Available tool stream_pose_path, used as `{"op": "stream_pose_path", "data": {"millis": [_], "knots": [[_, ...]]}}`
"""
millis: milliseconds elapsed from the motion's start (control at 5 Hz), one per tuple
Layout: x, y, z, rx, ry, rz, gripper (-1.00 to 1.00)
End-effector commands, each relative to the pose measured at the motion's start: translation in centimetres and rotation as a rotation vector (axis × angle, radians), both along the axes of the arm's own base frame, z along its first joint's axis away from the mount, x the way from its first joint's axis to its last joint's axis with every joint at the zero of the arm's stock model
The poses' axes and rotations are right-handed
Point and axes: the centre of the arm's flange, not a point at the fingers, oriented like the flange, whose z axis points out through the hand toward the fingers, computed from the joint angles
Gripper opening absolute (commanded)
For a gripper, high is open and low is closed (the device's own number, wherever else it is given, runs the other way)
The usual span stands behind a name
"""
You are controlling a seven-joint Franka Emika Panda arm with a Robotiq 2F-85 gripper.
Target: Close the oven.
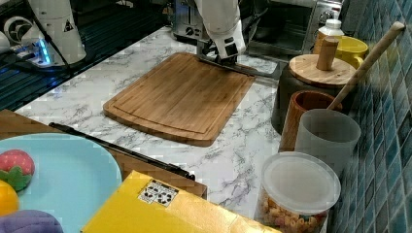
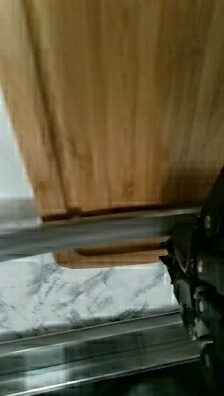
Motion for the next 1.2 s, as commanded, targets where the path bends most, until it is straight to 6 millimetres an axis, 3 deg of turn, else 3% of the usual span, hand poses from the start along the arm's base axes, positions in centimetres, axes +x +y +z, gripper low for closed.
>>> {"op": "stream_pose_path", "data": {"millis": [200,600,800,1000,1200], "knots": [[0.9,5.3,4.1,0.15,-0.075,0.021,-1.0],[0.9,8.9,9.1,0.148,-0.161,0.095,-1.0],[0.2,11.6,11.8,0.125,-0.228,0.131,-1.0],[0.1,14.1,15.8,0.112,-0.291,0.187,-1.0],[-0.1,16.3,17.7,0.076,-0.31,0.217,-1.0]]}}
